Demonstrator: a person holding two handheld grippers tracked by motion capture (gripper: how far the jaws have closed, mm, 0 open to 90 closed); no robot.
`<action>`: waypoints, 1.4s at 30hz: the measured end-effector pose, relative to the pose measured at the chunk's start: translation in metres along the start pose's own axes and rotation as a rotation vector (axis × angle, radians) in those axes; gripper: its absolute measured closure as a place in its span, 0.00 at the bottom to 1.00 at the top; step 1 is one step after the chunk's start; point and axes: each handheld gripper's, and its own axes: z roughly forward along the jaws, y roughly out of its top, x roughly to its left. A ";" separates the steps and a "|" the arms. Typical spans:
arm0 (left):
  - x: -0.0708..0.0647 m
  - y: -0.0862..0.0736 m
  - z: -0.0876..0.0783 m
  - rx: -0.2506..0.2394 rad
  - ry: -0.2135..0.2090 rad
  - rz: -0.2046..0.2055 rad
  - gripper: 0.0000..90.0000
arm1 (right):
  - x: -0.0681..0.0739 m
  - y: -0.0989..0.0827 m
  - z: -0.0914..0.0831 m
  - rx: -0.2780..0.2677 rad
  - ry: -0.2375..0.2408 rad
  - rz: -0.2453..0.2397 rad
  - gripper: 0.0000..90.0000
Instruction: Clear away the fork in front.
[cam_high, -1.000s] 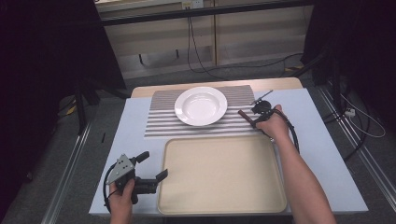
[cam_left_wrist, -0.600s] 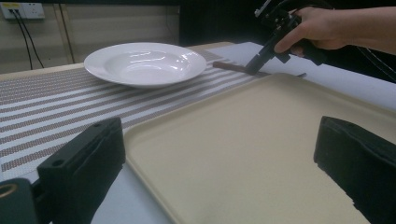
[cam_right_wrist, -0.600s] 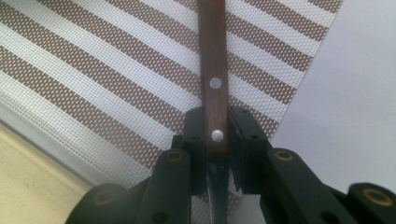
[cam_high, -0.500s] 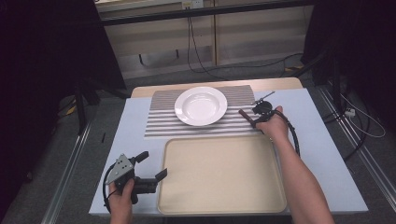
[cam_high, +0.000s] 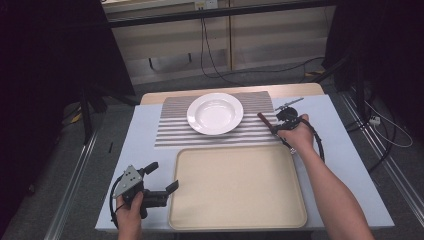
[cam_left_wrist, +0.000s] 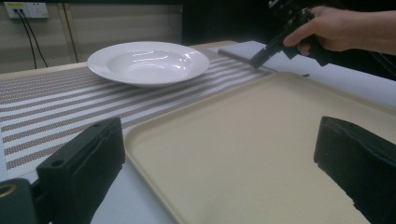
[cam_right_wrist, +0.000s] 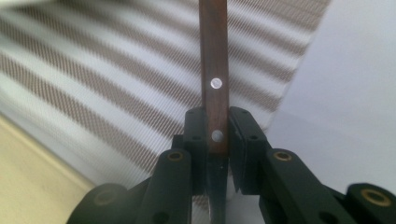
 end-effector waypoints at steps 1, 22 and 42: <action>0.002 0.001 -0.001 -0.009 0.009 0.001 0.02 | -0.006 0.005 -0.011 -0.039 0.003 0.019 0.87; 0.002 0.011 -0.004 -0.049 0.025 -0.015 0.02 | 0.026 -0.017 -0.072 -0.316 0.171 0.001 0.87; -0.011 0.030 0.024 -0.016 -0.039 0.005 0.02 | 0.089 -0.076 -0.092 -0.468 0.372 0.011 0.87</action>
